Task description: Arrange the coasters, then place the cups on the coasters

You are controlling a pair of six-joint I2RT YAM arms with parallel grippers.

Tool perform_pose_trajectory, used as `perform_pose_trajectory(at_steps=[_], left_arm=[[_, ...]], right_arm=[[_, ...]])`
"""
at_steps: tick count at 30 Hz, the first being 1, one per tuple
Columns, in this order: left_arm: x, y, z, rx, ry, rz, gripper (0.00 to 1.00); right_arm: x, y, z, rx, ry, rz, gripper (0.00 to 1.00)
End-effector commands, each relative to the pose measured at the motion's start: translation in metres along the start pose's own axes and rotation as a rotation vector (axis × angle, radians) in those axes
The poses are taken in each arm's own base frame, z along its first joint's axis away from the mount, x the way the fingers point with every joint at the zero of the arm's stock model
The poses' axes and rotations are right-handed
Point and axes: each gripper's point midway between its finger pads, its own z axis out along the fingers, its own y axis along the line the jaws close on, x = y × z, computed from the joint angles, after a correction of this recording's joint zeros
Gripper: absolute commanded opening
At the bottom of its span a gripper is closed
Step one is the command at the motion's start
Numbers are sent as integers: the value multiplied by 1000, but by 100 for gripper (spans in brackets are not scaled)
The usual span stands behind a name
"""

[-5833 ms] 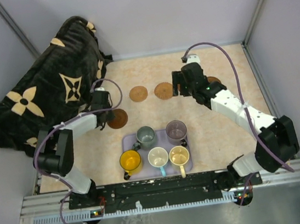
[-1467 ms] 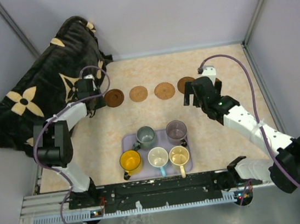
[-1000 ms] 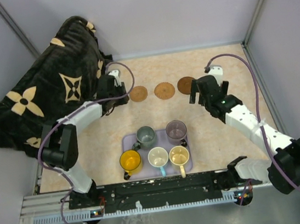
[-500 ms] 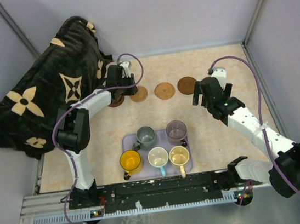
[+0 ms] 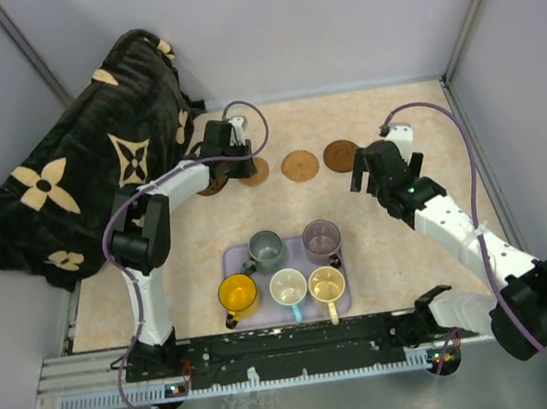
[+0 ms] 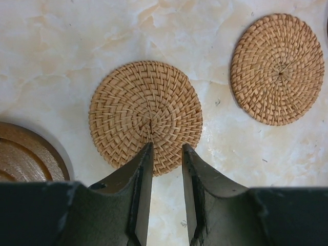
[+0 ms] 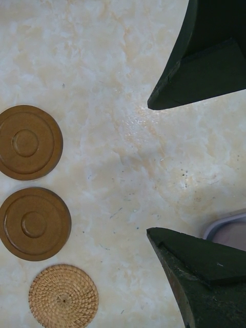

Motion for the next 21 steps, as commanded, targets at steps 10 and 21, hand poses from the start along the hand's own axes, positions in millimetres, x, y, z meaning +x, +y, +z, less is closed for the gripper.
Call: perform_pose_trajectory(at_steps=[10, 21], left_arm=[[16, -4, 6, -3, 49, 3, 35], [27, 0, 11, -20, 80, -5, 35]], right_arm=[[-11, 2, 0, -7, -48, 38, 99], [-10, 1, -1, -12, -49, 41, 99]])
